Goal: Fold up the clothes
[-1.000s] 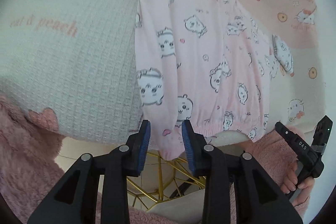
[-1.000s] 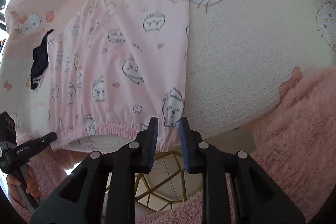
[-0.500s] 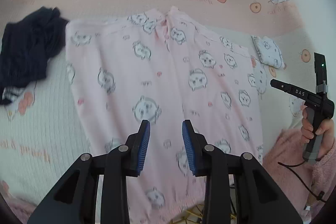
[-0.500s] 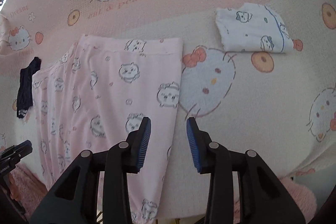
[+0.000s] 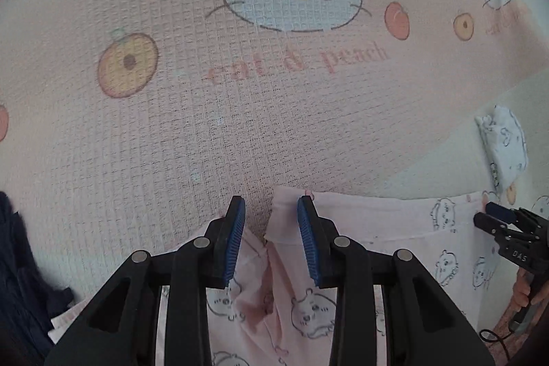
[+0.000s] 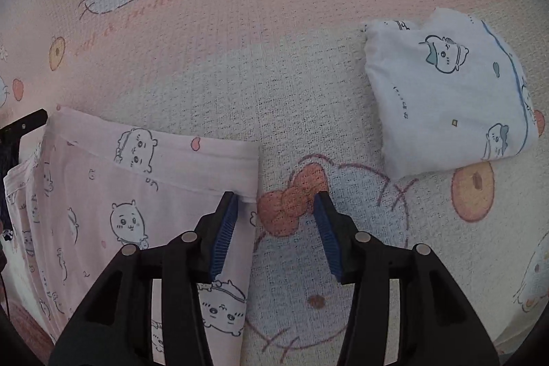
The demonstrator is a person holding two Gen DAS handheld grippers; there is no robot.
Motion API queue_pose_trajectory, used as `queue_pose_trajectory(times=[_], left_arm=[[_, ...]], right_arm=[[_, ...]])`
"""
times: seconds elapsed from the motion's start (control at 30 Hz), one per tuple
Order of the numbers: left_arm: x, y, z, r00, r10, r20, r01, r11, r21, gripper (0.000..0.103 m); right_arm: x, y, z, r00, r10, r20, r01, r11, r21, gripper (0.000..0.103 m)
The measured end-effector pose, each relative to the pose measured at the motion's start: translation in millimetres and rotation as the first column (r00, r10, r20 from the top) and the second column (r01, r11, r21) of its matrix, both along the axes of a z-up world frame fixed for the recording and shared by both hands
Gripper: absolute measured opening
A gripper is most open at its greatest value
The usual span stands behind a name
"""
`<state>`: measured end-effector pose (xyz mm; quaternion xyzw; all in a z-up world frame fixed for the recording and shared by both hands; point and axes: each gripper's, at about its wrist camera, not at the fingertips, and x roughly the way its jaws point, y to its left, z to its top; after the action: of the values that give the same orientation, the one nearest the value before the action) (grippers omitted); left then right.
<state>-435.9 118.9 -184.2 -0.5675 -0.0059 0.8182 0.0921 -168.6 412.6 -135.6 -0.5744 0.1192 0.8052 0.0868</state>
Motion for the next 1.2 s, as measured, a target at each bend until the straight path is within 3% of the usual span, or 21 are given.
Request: queue_pose_trajectory(times=[0.03, 0.1, 0.13, 0.17, 0.23, 0.37, 0.47, 0.53, 0.67, 0.73, 0.8, 0.87, 0.93, 1.03, 1.1, 1.2], left_arm=[[-1.6, 3.4, -5.3, 1.0, -0.017, 0.011, 0.017, 1.0, -0.004, 0.034], [-0.8, 10.6, -8.2, 0.999, -0.053, 0.006, 0.053, 0.999, -0.006, 0.029], [-0.9, 12.7, -3.3, 0.998, -0.063, -0.008, 0.063, 0.998, 0.001, 0.019], [-1.1, 14.8, 1.5, 0.997, -0.073, -0.023, 0.074, 0.997, 0.007, 0.008], [-1.4, 19.1, 11.3, 0.994, -0.093, -0.052, 0.094, 0.995, 0.02, 0.004], [-8.2, 29.7, 28.7, 0.987, -0.129, -0.097, 0.135, 0.989, 0.054, 0.004], [-22.0, 44.8, 25.9, 0.982, -0.157, -0.103, 0.163, 0.986, 0.044, 0.004], [-32.3, 55.3, 9.1, 0.982, -0.174, -0.075, 0.177, 0.984, 0.031, 0.004], [-44.2, 67.3, -13.7, 0.98, -0.185, -0.065, 0.186, 0.983, 0.003, 0.007], [-48.6, 63.3, -10.7, 0.986, -0.164, -0.03, 0.165, 0.986, 0.033, 0.009], [-43.1, 53.4, 3.6, 0.99, -0.129, -0.059, 0.134, 0.987, 0.084, 0.01], [-28.4, 52.2, 15.7, 0.987, -0.129, -0.099, 0.136, 0.988, 0.071, 0.017], [-10.3, 56.4, 23.8, 0.98, -0.153, -0.126, 0.16, 0.986, 0.043, 0.022], [20.7, 75.3, 17.6, 0.959, -0.261, -0.108, 0.27, 0.96, 0.075, 0.022], [36.6, 93.7, 7.3, 0.939, -0.33, -0.096, 0.336, 0.94, 0.06, 0.023], [41.0, 117.2, -13.4, 0.931, -0.357, -0.08, 0.35, 0.933, -0.081, 0.023]], right_arm=[[-1.4, -1.5, -0.4, 1.0, 0.004, -0.01, -0.004, 1.0, 0.003, 0.055], [-4.9, -7.1, -0.7, 0.999, 0.035, -0.025, -0.035, 0.999, 0.014, 0.052], [-6.8, -10.9, -0.1, 0.997, 0.064, -0.033, -0.063, 0.998, 0.022, 0.04], [-7.6, -11.8, 1.6, 0.996, 0.072, -0.047, -0.071, 0.997, 0.013, 0.011], [-7.3, -8.5, 6.2, 0.995, 0.06, -0.078, -0.061, 0.998, -0.019, 0.003], [0.4, 11.7, 26.4, 0.99, 0.004, -0.141, -0.005, 1.0, -0.008, 0.003], [2.9, 28.9, 35.7, 0.987, -0.026, -0.161, 0.028, 1.0, 0.008, 0.003], [1.4, 40.6, 28.6, 0.988, -0.072, -0.134, 0.071, 0.997, -0.009, 0.004], [-3.6, 50.4, 3.0, 0.99, -0.131, -0.054, 0.134, 0.989, 0.056, 0.006], [-5.0, 53.7, 1.8, 0.99, -0.133, -0.049, 0.135, 0.99, 0.044, 0.007], [-3.5, 57.3, 6.9, 0.986, -0.157, -0.052, 0.158, 0.987, 0.017, 0.01], [1.5, 57.1, 21.5, 0.98, -0.169, -0.108, 0.17, 0.985, -0.003, 0.014], [0.9, 44.0, 33.2, 0.986, -0.098, -0.136, 0.099, 0.995, 0.005, 0.016], [0.9, 14.2, 33.9, 0.992, 0.06, -0.11, -0.063, 0.998, -0.025, 0.016], [2.0, 15.8, 29.7, 0.995, 0.053, -0.09, -0.054, 0.998, -0.009, 0.016], [3.9, 23.4, 23.7, 0.998, 0.011, -0.063, -0.008, 0.999, 0.045, 0.015]])
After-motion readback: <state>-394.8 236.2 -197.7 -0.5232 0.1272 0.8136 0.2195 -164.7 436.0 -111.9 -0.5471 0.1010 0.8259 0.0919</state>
